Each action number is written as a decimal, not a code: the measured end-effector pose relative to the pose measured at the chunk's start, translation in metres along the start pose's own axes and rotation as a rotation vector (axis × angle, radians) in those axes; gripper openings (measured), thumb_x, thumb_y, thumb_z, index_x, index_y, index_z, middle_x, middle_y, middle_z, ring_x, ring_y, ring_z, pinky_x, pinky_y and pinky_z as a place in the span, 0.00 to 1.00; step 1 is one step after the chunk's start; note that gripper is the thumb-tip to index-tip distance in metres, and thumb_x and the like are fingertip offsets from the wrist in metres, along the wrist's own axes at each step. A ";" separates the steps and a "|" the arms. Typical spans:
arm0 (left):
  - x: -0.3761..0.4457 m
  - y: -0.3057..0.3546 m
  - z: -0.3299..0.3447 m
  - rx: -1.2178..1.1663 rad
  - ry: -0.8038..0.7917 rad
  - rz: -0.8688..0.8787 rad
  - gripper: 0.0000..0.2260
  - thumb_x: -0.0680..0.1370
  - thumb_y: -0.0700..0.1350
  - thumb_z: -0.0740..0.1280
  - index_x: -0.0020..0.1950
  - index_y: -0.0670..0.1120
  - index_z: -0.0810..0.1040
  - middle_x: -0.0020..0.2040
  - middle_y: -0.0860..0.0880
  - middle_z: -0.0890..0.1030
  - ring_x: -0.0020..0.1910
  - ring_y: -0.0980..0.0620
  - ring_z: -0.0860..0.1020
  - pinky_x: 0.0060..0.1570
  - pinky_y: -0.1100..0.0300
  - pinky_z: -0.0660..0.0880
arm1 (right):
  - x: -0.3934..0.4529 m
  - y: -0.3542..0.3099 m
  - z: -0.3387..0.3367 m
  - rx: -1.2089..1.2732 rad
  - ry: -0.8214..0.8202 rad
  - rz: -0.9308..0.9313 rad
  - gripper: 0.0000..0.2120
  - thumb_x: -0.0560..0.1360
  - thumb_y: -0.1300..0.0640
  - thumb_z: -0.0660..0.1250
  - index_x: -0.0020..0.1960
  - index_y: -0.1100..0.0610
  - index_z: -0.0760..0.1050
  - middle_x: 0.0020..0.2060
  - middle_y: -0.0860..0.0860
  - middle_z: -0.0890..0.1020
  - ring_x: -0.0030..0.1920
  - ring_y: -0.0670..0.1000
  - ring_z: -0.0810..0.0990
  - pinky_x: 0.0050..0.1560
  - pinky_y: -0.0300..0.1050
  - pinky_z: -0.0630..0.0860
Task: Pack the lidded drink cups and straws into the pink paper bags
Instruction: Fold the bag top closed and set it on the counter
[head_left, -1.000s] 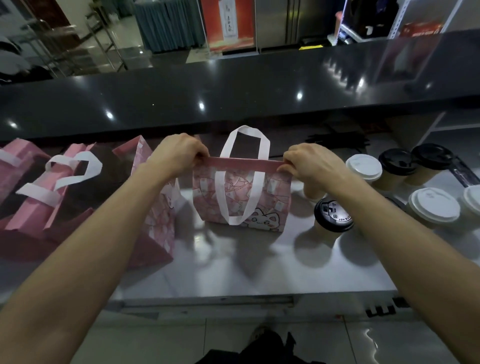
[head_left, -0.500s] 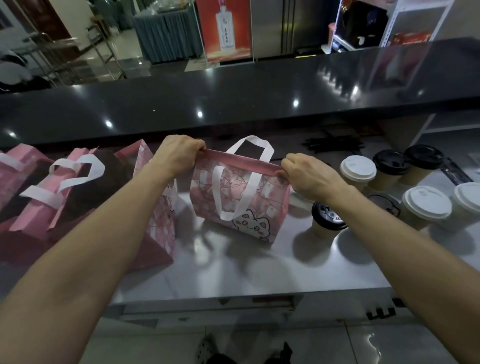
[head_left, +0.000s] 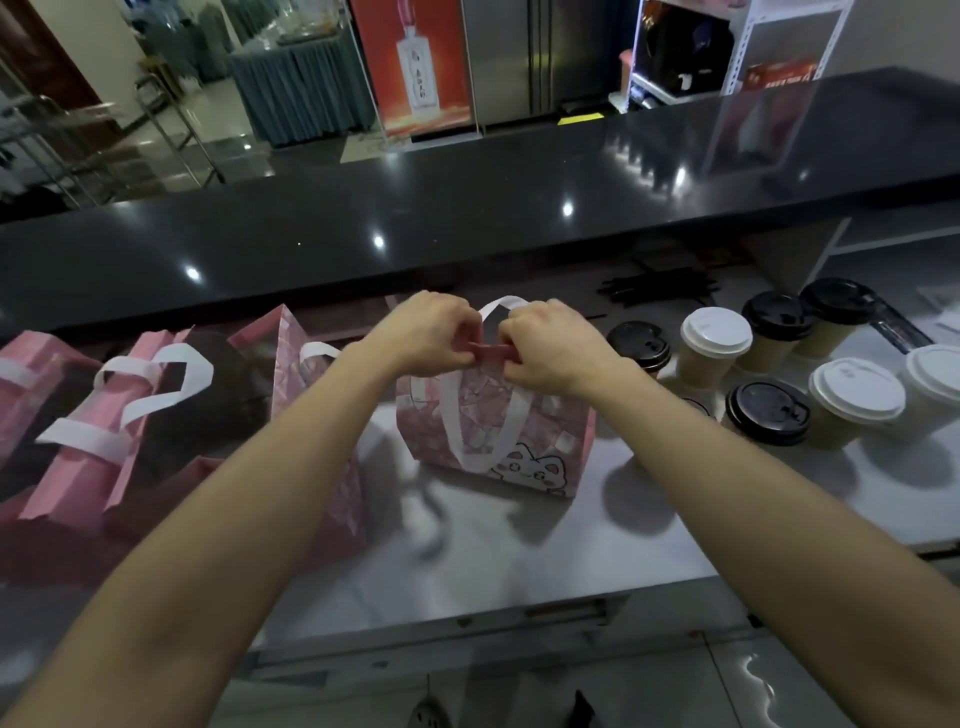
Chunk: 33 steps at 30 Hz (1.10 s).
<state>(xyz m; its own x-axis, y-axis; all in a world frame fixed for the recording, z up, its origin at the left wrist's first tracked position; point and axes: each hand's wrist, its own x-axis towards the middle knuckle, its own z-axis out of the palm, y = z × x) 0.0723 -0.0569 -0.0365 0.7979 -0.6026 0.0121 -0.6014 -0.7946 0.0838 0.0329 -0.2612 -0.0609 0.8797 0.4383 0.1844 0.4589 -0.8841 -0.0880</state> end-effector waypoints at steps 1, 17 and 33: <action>0.001 0.002 0.004 -0.005 -0.001 -0.008 0.06 0.75 0.50 0.76 0.50 0.50 0.87 0.47 0.54 0.82 0.50 0.48 0.82 0.52 0.51 0.78 | 0.000 0.000 0.002 0.017 -0.021 0.014 0.15 0.80 0.44 0.67 0.45 0.55 0.78 0.46 0.51 0.77 0.51 0.55 0.79 0.48 0.48 0.67; -0.014 0.003 0.024 -0.093 0.548 -0.338 0.11 0.79 0.41 0.70 0.61 0.48 0.82 0.53 0.48 0.78 0.52 0.45 0.79 0.58 0.48 0.75 | -0.079 0.035 0.026 0.464 0.048 0.169 0.22 0.75 0.31 0.66 0.39 0.50 0.80 0.36 0.43 0.81 0.38 0.44 0.80 0.40 0.43 0.76; -0.131 0.076 0.132 0.070 0.432 -0.245 0.07 0.79 0.48 0.71 0.43 0.49 0.77 0.39 0.51 0.80 0.38 0.45 0.80 0.33 0.52 0.73 | -0.112 0.038 0.066 0.365 -0.015 0.081 0.08 0.83 0.54 0.68 0.51 0.57 0.82 0.46 0.53 0.85 0.49 0.59 0.82 0.52 0.56 0.78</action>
<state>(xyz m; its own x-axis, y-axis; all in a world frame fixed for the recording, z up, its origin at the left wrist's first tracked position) -0.0835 -0.0484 -0.1630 0.8514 -0.3235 0.4130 -0.3835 -0.9209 0.0692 -0.0403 -0.3335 -0.1500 0.9154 0.3744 0.1481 0.3998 -0.8012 -0.4453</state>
